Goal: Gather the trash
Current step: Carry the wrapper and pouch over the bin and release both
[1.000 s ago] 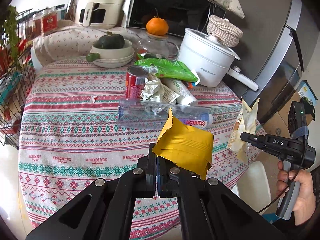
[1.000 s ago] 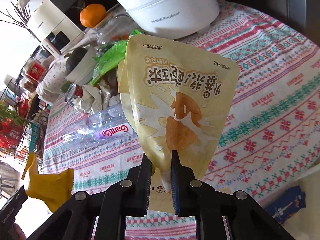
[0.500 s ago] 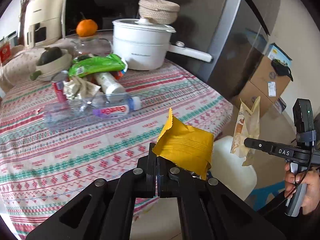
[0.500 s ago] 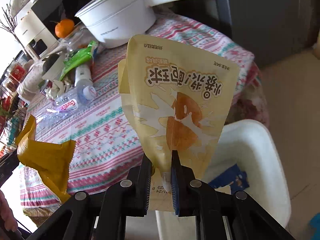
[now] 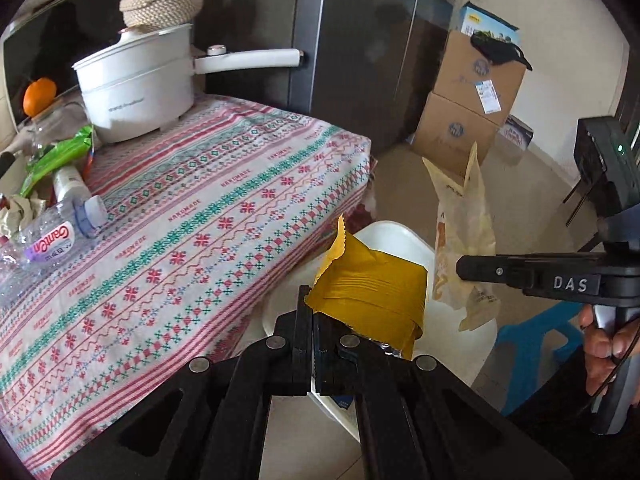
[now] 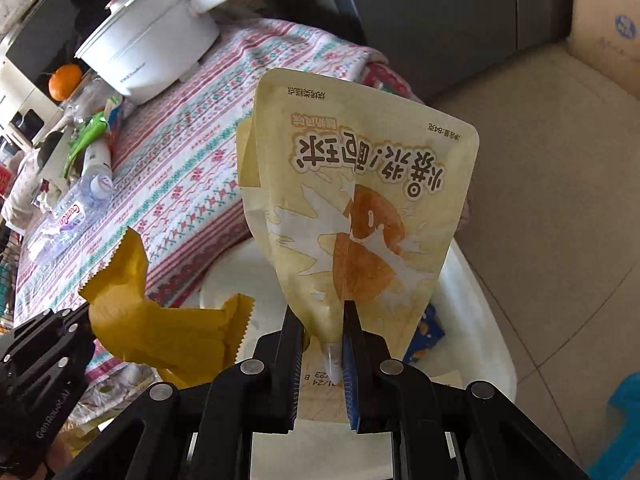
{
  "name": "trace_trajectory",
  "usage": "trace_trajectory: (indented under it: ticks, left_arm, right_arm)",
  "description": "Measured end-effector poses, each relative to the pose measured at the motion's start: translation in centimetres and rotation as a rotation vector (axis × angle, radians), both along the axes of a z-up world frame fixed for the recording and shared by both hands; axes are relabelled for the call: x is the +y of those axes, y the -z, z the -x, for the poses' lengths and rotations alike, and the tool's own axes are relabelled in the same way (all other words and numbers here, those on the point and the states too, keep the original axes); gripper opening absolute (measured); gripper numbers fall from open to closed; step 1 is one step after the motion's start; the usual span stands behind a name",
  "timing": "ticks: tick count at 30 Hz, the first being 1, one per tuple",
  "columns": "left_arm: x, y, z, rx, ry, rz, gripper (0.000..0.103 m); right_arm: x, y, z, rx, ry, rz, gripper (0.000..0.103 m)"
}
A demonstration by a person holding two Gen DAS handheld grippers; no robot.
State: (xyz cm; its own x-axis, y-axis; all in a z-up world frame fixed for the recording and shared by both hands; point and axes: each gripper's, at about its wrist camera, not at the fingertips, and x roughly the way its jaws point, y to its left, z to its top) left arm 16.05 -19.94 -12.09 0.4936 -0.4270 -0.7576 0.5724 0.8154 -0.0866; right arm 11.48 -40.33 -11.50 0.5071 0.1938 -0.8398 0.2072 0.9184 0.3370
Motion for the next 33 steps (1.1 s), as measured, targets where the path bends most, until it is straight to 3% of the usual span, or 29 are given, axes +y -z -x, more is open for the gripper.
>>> trace_trajectory:
  ticks: [8,12,14,16,18,19,26,33]
  left_arm:
    - [-2.0,2.7,-0.9,-0.004,0.021,-0.068,0.001]
    - [-2.1,3.2,-1.1,0.032,0.028,-0.104,0.003]
    - [-1.9,3.1,-1.1,0.04,0.025,-0.118,0.009]
    - [-1.5,2.9,-0.9,0.043,0.019,-0.121,0.037]
    - [-0.8,2.3,-0.7,0.033,0.005,-0.104,0.056]
    - [-0.5,2.0,-0.6,0.03,0.003,-0.091,0.06]
    - [2.1,0.0,-0.4,0.043,-0.039,-0.069,0.062]
    - [5.8,-1.4,-0.5,0.025,-0.121,-0.085,0.074]
  right_arm:
    - [-1.4,0.6,0.7,0.011,0.014,-0.007,0.016]
    - [-1.6,0.8,0.9,0.019,0.016,-0.011,0.016]
    - [-1.6,0.8,0.9,0.021,0.016,-0.012,0.016]
    - [-1.5,0.9,0.9,0.024,0.013,-0.013,0.016]
    - [-1.2,0.9,0.6,0.026,0.008,-0.011,0.016]
    - [-1.0,0.9,0.6,0.028,0.004,-0.01,0.016]
    - [0.5,2.0,-0.2,0.078,-0.04,0.014,0.017]
    - [2.8,4.6,-1.0,0.185,-0.1,0.007,0.018]
